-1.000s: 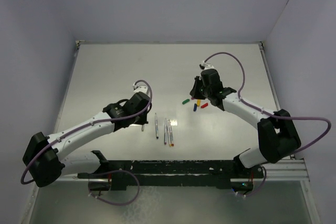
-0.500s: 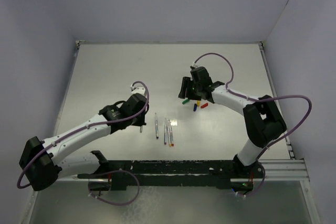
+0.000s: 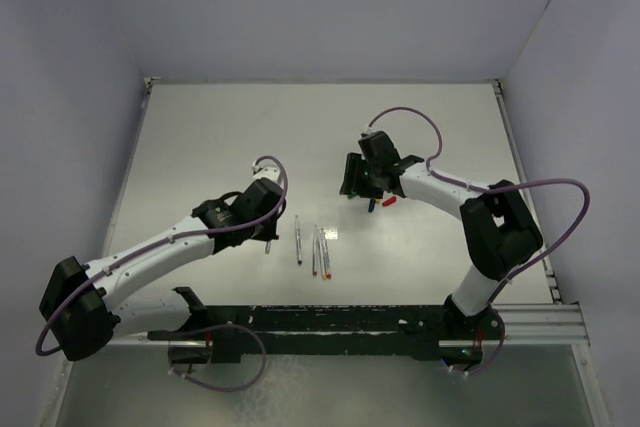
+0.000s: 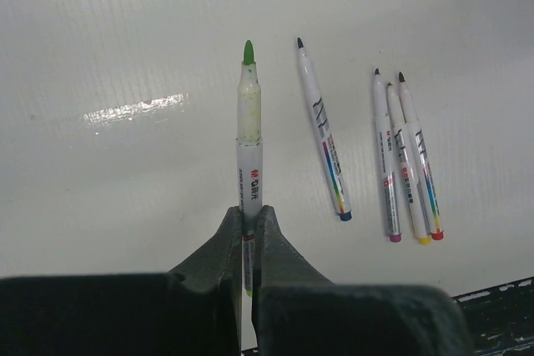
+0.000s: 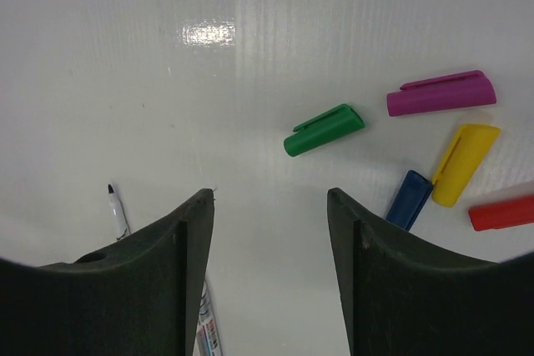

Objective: Insert the pens into the pen caps

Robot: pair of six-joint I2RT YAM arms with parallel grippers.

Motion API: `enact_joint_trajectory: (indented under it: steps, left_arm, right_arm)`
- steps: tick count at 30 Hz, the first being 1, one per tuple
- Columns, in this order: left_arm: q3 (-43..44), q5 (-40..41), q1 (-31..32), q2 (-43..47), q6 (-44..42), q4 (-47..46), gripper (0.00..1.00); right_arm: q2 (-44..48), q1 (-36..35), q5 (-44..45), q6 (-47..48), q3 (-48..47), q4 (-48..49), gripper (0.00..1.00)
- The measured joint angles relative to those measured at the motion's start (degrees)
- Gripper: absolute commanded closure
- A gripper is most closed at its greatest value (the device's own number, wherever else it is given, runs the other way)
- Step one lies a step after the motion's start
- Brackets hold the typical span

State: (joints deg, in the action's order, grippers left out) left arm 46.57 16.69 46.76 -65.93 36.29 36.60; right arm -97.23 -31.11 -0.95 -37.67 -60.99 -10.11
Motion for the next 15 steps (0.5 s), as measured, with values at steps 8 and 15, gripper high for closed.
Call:
enact_joint_trajectory:
  steps: [8, 15]
  left_arm:
    - [0.00, 0.00, 0.00, -1.09, -0.59, -0.02, 1.00]
    - [-0.24, 0.00, 0.00, -1.16, -0.48, -0.02, 1.00]
  right_arm:
    - [-2.32, 0.00, -0.11, -1.46, 0.26, -0.42, 0.29]
    - [-4.70, 0.00, -0.31, -2.49, -0.20, -0.11, 0.28]
